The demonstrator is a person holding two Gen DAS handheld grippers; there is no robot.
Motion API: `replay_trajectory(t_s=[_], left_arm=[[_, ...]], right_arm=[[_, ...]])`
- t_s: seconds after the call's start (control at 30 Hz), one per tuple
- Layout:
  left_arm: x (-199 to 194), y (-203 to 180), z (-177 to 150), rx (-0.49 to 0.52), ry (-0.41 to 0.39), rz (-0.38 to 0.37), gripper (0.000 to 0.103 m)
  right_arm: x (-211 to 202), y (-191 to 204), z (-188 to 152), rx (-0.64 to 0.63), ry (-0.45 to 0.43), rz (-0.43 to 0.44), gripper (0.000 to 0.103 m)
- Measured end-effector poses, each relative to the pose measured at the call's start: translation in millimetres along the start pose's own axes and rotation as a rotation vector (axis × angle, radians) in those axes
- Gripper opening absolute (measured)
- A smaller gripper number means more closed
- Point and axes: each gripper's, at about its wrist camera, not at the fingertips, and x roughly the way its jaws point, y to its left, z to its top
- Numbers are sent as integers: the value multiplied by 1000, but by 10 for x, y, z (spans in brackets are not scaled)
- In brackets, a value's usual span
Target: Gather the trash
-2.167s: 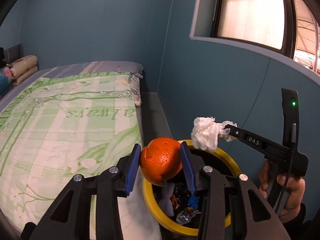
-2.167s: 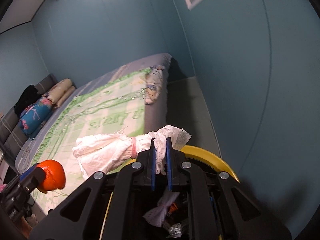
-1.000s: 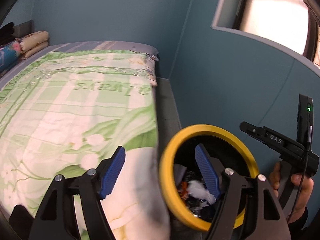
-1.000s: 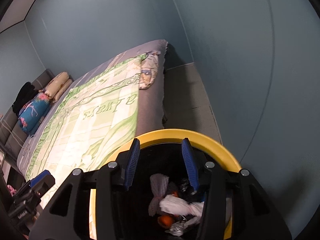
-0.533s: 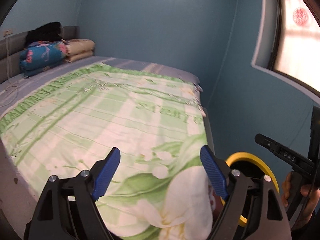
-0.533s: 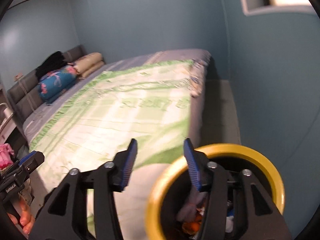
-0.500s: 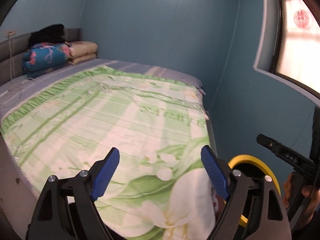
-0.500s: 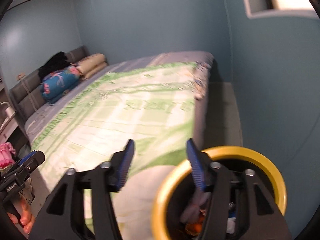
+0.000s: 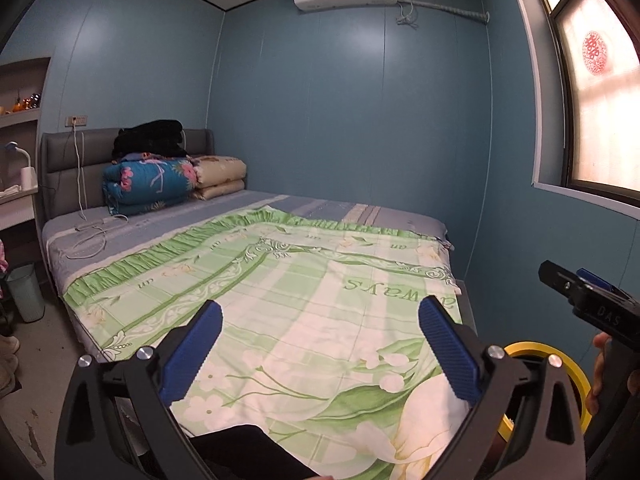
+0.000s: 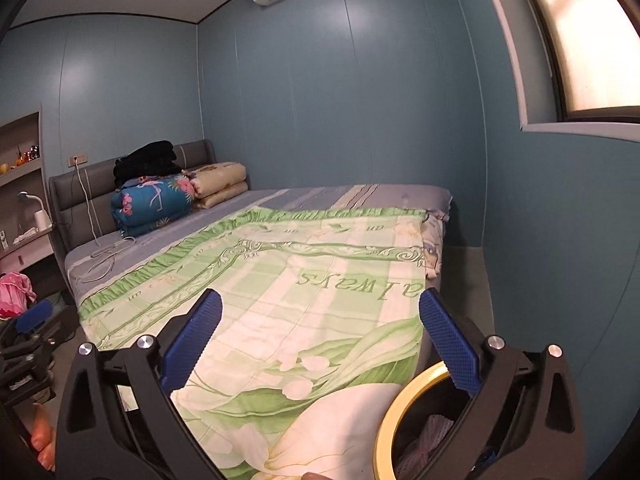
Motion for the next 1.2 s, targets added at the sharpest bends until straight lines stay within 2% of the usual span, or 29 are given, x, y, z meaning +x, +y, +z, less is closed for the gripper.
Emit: replay_trajectory(t_s=[0.23, 0.4, 0.73, 1.2], left_arm=[[-281, -98, -173, -28, -64, 31, 95], [-368, -175, -221, -29, -67, 24, 95], [-367, -211, -323, -47, -37, 20, 95], [-355, -222, -332, -47, -24, 31, 95]], right_arm=[[-183, 32, -121, 12, -1, -55, 95], [-227, -32, -202, 17, 20, -46, 95], [-276, -65, -357, 10, -3, -77, 95], [-244, -107, -345, 22, 13, -78, 95]])
